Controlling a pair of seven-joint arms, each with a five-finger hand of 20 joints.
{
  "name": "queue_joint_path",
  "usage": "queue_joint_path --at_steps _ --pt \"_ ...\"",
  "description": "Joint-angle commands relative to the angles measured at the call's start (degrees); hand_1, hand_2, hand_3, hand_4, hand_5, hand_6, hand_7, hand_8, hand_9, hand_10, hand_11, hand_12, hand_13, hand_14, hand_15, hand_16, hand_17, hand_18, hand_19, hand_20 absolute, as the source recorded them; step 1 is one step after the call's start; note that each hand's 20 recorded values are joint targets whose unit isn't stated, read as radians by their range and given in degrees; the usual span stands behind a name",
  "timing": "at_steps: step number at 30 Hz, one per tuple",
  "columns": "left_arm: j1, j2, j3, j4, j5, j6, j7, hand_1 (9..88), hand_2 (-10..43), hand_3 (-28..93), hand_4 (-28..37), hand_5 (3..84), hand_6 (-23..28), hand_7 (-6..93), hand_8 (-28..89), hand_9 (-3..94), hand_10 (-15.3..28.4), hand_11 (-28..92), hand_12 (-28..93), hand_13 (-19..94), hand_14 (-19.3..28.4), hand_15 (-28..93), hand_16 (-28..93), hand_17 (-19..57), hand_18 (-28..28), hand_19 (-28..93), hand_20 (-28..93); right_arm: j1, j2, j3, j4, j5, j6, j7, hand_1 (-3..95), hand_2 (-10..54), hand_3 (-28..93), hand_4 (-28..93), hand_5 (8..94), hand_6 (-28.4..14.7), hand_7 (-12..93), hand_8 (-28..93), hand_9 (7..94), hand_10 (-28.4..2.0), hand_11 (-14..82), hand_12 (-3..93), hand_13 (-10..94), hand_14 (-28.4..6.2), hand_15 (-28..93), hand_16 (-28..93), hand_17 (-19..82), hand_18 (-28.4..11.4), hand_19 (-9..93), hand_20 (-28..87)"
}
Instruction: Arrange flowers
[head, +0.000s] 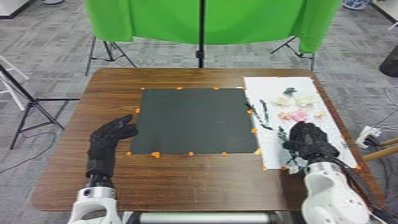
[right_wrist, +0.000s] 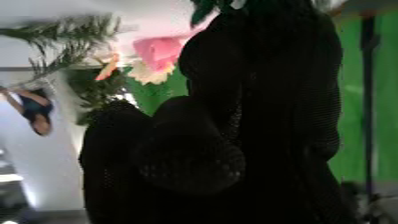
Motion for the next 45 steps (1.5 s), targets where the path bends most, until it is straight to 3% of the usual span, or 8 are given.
queue_joint_path --at_steps 1,7,12,17,20,23,32,45 --pt "0.6 0.20 -0.13 0.25 -0.25 -0.71 -0.43 30.9 -1.3 66 -20.9 53.1 3.7 18.7 -8 53.3 14.6 29 13 41 19.0 46 -5 1.0 14.6 22 21 3.5 0.1 0.2 -6.2 4.8 3.7 -0.6 90.4 -9.5 -28 57 78.7 -2.5 39 20 87.3 -10.3 43.3 41.3 94 -0.9 66 25 78 -4.3 93 41" --pt "0.3 1.03 -2.00 1.42 -0.55 -1.19 0.80 30.4 -1.6 66 -20.7 52.8 3.6 18.6 -8 52.6 14.6 29 12 41 18.8 45 -5 0.9 14.7 22 21 10.0 -0.8 -6.7 -8.5 12.1 3.0 -2.8 90.2 -9.5 -28 58 78.5 -2.6 40 20 87.1 -10.5 44.5 40.7 94 -0.8 66 25 78 -4.5 93 42" --pt "-0.4 3.25 -4.48 4.05 -4.21 -0.39 3.37 21.4 2.5 68 -27.4 50.4 3.8 12.9 -7 46.1 14.0 20 10 34 16.7 31 -5 2.6 13.2 15 18 21.2 -5.9 -18.4 -3.2 18.0 2.1 -3.9 90.3 -9.5 -28 58 78.4 -2.6 41 20 86.9 -10.7 45.1 40.2 94 -0.9 66 25 79 -4.5 93 42" --pt "-1.6 4.35 -5.11 5.83 -6.01 1.83 4.15 17.1 10.3 65 -28.2 49.8 4.2 10.4 -7 44.1 13.9 17 9 31 15.2 24 -5 3.7 11.3 11 17 28.4 -12.5 -26.6 3.2 20.7 -0.1 -4.0 90.3 -9.5 -28 58 78.3 -2.7 41 20 86.9 -10.9 45.6 39.6 94 -0.8 67 25 79 -4.6 93 43" --pt "-1.6 4.68 -4.91 6.07 -7.28 2.18 4.25 16.6 15.0 62 -28.2 49.7 4.3 10.0 -7 44.2 14.0 17 9 31 15.1 23 -5 4.0 10.8 10 17 32.0 -15.5 -30.7 7.4 22.8 -0.9 -3.5 90.3 -9.5 -28 58 78.2 -2.7 41 19 86.8 -11.0 45.8 39.5 94 -0.8 67 25 79 -4.6 93 43" --pt "-1.2 4.60 -4.62 5.98 -7.15 2.20 4.17 17.6 17.7 59 -28.3 49.7 4.4 9.9 -7 44.5 14.0 17 9 32 15.3 24 -5 4.1 10.7 10 17 35.3 -17.7 -34.0 11.0 28.2 -1.5 -2.2 90.3 -9.5 -28 59 78.2 -2.8 41 19 86.8 -11.0 45.9 39.4 94 -0.8 67 25 79 -4.5 93 43" --pt "-0.7 4.46 -3.30 5.62 -6.80 2.17 3.87 15.8 17.1 62 -28.3 49.6 4.5 10.0 -7 44.9 14.2 18 9 32 15.7 25 -5 3.7 11.1 11 17 42.3 -22.3 -40.7 19.8 32.8 1.0 -0.9 90.4 -9.5 -28 59 78.0 -2.7 42 19 86.7 -11.1 46.2 38.8 94 -0.7 66 24 79 -4.2 93 43" --pt "-1.8 4.82 -1.32 5.97 -6.35 0.27 2.76 16.0 16.7 64 -28.3 49.4 4.6 10.4 -7 45.3 14.2 19 10 33 16.1 26 -5 3.4 11.4 12 17 42.4 -24.4 -44.1 23.9 34.1 7.9 1.0 90.5 -9.5 -28 58 76.6 -3.0 43 19 86.7 -11.1 44.8 37.3 94 -0.9 64 24 79 -3.3 92 38"
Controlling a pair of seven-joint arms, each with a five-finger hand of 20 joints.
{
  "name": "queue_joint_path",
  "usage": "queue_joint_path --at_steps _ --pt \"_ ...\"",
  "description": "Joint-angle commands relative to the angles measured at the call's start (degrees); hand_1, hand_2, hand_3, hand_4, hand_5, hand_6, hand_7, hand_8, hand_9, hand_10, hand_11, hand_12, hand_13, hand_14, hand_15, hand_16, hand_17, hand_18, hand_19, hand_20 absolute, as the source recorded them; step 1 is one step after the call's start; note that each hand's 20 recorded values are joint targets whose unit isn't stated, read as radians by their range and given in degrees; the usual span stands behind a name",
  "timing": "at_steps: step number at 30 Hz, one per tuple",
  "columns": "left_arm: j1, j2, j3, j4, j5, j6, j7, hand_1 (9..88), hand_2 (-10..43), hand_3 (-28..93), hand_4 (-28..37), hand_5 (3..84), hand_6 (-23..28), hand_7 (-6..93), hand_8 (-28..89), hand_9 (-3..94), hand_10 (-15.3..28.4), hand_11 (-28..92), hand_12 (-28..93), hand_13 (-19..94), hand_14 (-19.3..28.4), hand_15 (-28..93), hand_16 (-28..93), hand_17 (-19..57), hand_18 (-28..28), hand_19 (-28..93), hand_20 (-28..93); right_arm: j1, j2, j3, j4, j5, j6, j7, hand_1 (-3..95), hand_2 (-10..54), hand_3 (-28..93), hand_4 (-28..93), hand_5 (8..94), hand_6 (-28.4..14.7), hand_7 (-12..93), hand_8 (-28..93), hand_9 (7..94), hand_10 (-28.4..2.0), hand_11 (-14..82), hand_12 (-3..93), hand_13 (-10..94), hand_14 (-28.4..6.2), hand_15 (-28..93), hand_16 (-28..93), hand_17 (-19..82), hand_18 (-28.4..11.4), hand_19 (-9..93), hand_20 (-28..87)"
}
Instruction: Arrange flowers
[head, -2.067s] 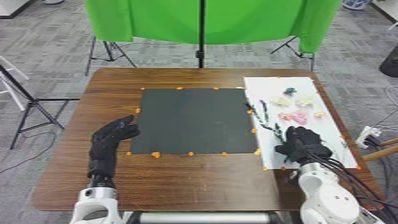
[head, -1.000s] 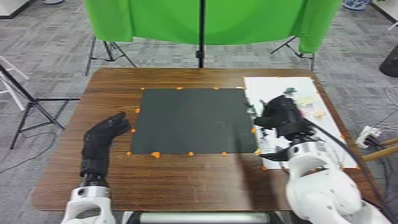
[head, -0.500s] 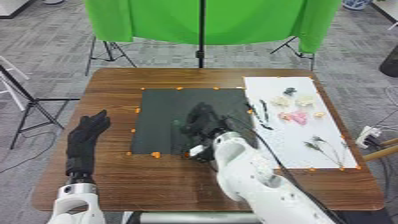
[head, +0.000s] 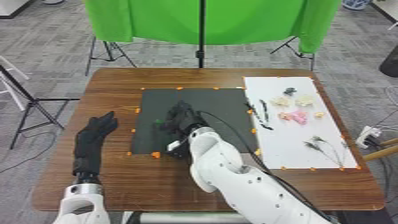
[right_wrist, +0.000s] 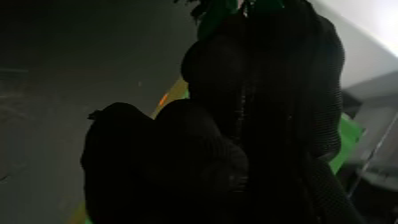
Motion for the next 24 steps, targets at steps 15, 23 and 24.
queue_joint_path --at_steps 15,23,24 --pt "-0.6 0.16 1.64 0.82 0.84 -2.17 -1.90 17.0 9.3 67 -28.3 48.1 5.0 10.5 -7 44.5 13.9 20 10 33 16.4 27 -5 3.0 11.8 12 17 0.2 -0.9 -2.8 2.0 2.9 2.1 0.3 80.8 -9.5 -28 40 78.0 -4.8 35 18 86.3 -14.2 42.8 27.9 94 -2.2 58 24 79 -2.0 87 36" --pt "-0.7 -0.02 1.54 0.73 1.21 -2.30 -2.55 17.8 7.8 67 -28.3 47.8 5.0 10.6 -6 43.9 13.9 20 10 33 16.6 27 -5 2.7 12.0 13 17 -0.2 -0.7 -1.9 2.1 3.0 1.5 -1.0 40.7 -9.5 59 -20 77.8 -5.4 37 -9 85.0 -15.3 42.5 27.4 94 -2.9 56 26 79 -2.4 84 41" --pt "-0.5 -0.06 1.53 0.67 1.10 -2.29 -2.51 17.9 7.5 68 -28.3 47.7 5.0 10.7 -6 43.8 14.0 20 10 33 16.6 27 -5 2.6 12.0 13 17 -0.3 -0.4 -2.3 1.9 1.9 1.3 -1.7 39.6 -9.5 59 -21 77.8 -5.5 36 -9 84.9 -15.5 42.4 27.3 94 -3.0 56 26 78 -2.7 84 41"
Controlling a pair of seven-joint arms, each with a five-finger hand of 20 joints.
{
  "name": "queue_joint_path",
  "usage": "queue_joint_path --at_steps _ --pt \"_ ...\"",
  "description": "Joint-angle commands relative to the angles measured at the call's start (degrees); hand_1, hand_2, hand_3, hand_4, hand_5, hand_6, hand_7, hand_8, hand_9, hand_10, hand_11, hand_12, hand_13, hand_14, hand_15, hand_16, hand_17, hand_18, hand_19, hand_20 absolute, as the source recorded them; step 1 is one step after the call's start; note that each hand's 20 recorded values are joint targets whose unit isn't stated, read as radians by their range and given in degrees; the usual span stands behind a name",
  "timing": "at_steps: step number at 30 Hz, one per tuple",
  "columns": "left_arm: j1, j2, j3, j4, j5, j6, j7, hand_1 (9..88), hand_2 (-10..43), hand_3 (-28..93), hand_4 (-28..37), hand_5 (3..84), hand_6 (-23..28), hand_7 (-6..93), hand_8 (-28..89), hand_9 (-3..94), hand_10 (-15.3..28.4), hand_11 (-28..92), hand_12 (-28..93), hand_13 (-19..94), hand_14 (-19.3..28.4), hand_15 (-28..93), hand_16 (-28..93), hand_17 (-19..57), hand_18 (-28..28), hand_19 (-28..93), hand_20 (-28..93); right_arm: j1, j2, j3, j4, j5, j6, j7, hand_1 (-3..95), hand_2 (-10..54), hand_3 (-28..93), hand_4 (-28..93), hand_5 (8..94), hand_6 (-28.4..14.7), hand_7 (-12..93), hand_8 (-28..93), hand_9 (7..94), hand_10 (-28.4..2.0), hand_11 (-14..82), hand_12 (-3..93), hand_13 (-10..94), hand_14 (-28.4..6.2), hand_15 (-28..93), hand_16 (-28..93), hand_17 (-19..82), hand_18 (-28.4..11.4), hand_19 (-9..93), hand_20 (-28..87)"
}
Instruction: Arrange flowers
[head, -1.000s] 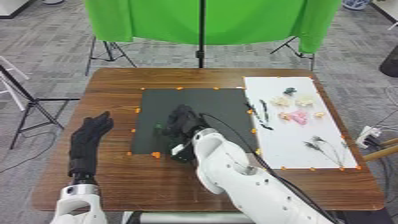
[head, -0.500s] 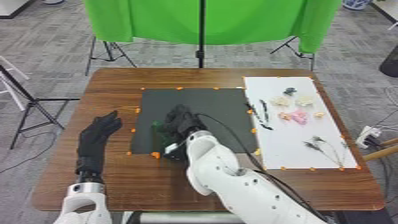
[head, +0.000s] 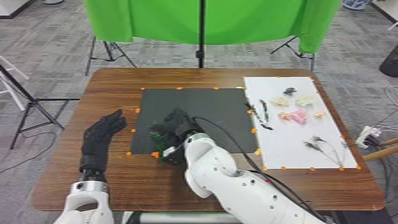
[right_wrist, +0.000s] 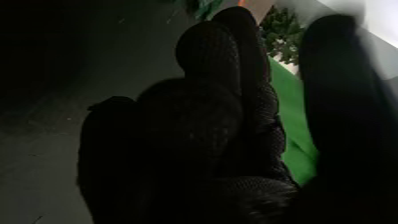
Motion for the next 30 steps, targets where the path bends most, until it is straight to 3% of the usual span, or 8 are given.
queue_joint_path --at_steps 1,4,7,8,11,15,21,30 --pt "0.8 -0.32 0.23 0.50 0.47 -0.79 -1.00 18.1 7.4 67 -28.3 47.7 5.0 10.7 -6 43.8 14.0 20 10 33 16.5 27 -5 2.6 12.0 13 17 -0.4 0.6 0.1 0.1 -1.5 -0.1 -4.2 37.8 -9.5 59 -21 77.8 -5.5 36 -9 84.8 -15.6 42.5 27.3 94 -3.1 56 26 78 -2.9 85 41" --pt "0.9 -0.31 0.18 0.43 0.63 -0.47 -1.02 18.2 7.3 67 -28.3 47.7 5.1 10.7 -6 43.7 13.9 20 10 33 16.5 27 -5 2.5 12.1 13 17 -0.1 1.3 0.1 -1.3 -1.9 -4.7 -9.2 25.9 -8.1 64 -14 77.1 -5.0 30 -9 83.0 -15.4 44.3 28.3 94 -4.3 54 32 73 -6.9 92 41" --pt "0.5 -0.32 0.52 0.67 0.00 0.46 -0.45 18.6 7.3 67 -28.3 47.6 5.1 10.8 -6 43.7 13.9 20 11 33 16.7 28 -5 2.3 12.3 13 17 2.0 2.2 -0.5 -3.2 -6.3 -14.1 -9.9 21.1 1.8 70 -8 75.1 -3.4 19 -8 81.4 -15.1 48.2 29.7 92 -5.9 58 36 70 -10.5 93 51" --pt "0.6 -0.41 0.62 0.71 -0.18 0.97 -0.16 18.6 7.5 66 -28.3 47.7 5.1 10.8 -6 43.7 13.9 20 11 33 16.8 28 -5 2.2 12.4 13 17 3.0 2.4 -0.8 -3.9 -7.0 -18.2 -9.0 19.7 5.3 70 -6 73.3 -2.6 17 -9 81.6 -15.0 49.5 30.2 91 -6.3 61 36 70 -11.1 93 54" --pt "0.4 -0.46 0.84 0.75 -0.83 2.15 0.34 17.7 8.3 66 -28.3 47.7 5.1 11.0 -6 43.8 13.9 20 11 33 17.0 29 -4 2.0 12.7 14 18 6.2 2.9 -3.3 -4.1 -9.5 -23.7 -7.6 15.1 13.5 71 -2 67.2 -2.5 12 -10 82.9 -14.9 51.6 30.6 91 -5.9 65 35 71 -12.0 93 60" --pt "0.8 -0.65 0.78 0.51 -1.26 2.55 0.70 16.7 8.9 65 -28.3 46.6 5.1 11.0 -6 44.2 13.9 21 11 33 17.2 30 -4 2.0 12.9 15 18 8.5 2.7 -4.3 -3.7 -8.7 -30.4 -4.9 12.6 17.2 70 -1 61.0 -3.0 10 -10 83.6 -14.5 53.5 30.9 92 -5.6 68 35 73 -12.0 93 64" --pt "0.9 -0.71 1.00 0.54 -1.37 2.45 0.92 16.1 9.0 66 -28.3 45.9 5.0 11.3 -7 44.7 14.1 21 11 34 18.0 32 -4 1.7 13.1 16 18 10.4 1.6 -5.1 -0.9 -9.8 -33.2 -3.1 10.4 20.1 70 1 53.8 -4.2 8 -9 83.9 -14.4 55.0 31.0 93 -5.3 69 34 75 -11.3 93 66" --pt "1.1 -0.85 0.78 0.48 -1.52 2.52 1.26 16.0 9.0 66 -28.3 45.8 5.0 11.6 -7 44.8 14.1 22 11 34 18.2 33 -5 1.5 13.3 16 18 11.1 1.3 -4.8 1.3 -11.6 -33.8 -1.9 10.0 20.3 69 1 52.9 -5.0 7 -9 83.8 -14.7 55.0 31.1 93 -5.2 69 34 75 -11.0 93 67"
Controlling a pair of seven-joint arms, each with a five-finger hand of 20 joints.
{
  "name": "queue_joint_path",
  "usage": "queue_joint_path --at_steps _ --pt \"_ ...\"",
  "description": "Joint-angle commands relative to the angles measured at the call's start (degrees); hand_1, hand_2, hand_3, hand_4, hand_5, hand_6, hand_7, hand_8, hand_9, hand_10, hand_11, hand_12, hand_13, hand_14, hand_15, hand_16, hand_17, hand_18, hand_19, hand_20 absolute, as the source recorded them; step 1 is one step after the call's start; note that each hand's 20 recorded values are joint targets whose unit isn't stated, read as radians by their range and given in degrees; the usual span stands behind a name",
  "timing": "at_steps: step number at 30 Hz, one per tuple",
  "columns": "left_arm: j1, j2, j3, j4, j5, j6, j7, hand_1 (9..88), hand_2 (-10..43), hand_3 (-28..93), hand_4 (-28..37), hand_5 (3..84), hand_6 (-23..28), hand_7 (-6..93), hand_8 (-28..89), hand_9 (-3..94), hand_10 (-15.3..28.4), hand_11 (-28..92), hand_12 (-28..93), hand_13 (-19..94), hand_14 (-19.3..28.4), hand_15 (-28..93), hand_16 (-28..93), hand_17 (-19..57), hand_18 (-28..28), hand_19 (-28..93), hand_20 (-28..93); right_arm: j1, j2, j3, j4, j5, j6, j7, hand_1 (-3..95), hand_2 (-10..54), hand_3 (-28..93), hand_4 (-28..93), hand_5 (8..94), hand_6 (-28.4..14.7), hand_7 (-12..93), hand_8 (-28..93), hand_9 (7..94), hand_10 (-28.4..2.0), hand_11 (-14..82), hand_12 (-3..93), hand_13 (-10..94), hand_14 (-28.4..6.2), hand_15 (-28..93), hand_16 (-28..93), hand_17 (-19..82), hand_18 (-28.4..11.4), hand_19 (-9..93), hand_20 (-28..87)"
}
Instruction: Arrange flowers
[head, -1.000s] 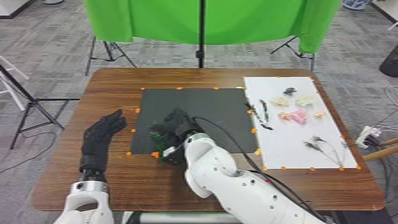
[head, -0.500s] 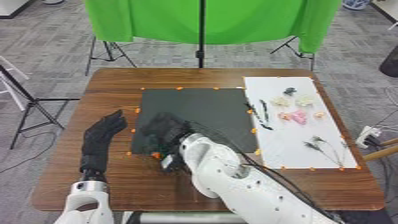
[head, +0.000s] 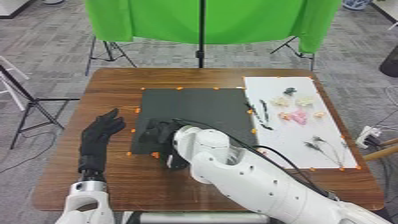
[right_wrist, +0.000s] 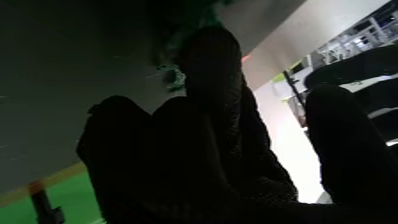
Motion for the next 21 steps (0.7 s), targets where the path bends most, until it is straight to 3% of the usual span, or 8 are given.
queue_joint_path --at_steps 1,8,12,14,21 --pt "1.2 -0.79 0.47 0.47 -0.66 0.65 0.35 16.0 9.0 66 -28.3 45.8 5.0 11.6 -7 44.9 14.1 22 11 34 18.2 34 -5 1.4 13.4 16 19 1.2 -0.6 0.3 1.8 -2.6 -0.4 1.4 10.0 20.2 69 1 52.9 -5.1 7 -9 83.8 -14.7 55.0 31.1 93 -5.2 69 34 75 -11.0 93 67" --pt "1.4 -1.11 0.52 0.40 -0.69 0.44 0.64 16.0 9.0 66 -28.3 45.9 5.0 11.6 -7 45.0 14.2 22 11 34 18.3 34 -5 1.2 13.6 17 19 -0.2 -0.2 3.7 -0.7 3.8 2.5 -0.2 10.4 18.7 70 1 53.0 -5.3 7 -9 83.5 -14.8 54.9 31.1 93 -5.1 69 34 75 -10.8 93 66" --pt "1.5 -1.72 0.28 0.47 -0.69 -0.26 0.21 15.9 8.9 66 -28.3 45.8 5.0 11.6 -7 45.0 14.2 22 11 34 18.3 34 -5 1.1 13.6 17 19 -2.7 3.2 9.0 -7.1 11.7 11.2 -4.0 12.2 15.0 70 1 53.4 -4.2 8 -9 83.0 -14.9 54.3 31.0 93 -5.1 68 34 75 -11.0 93 66" --pt "1.5 -1.89 0.06 0.56 -0.62 -0.62 0.17 15.9 9.0 66 -28.3 45.8 5.0 11.7 -7 45.0 14.2 22 11 34 18.4 34 -5 1.1 13.6 17 19 -4.8 7.2 13.1 -12.0 13.4 15.6 -5.8 15.1 9.7 69 -1 54.7 -3.2 9 -8 81.4 -15.7 52.5 31.2 92 -5.0 67 34 73 -11.5 93 65" --pt "4.2 -1.65 -1.75 -0.85 -0.40 0.31 -0.46 16.0 8.3 67 -28.3 45.8 4.8 12.0 -6 45.2 14.2 22 11 34 18.4 35 -5 0.9 13.7 17 19 -20.1 22.9 34.3 -25.2 6.2 25.4 -7.0 28.7 -6.3 68 -8 59.9 -3.8 12 -7 69.6 -17.3 27.9 28.1 77 -10.2 65 33 57 -15.8 93 54"
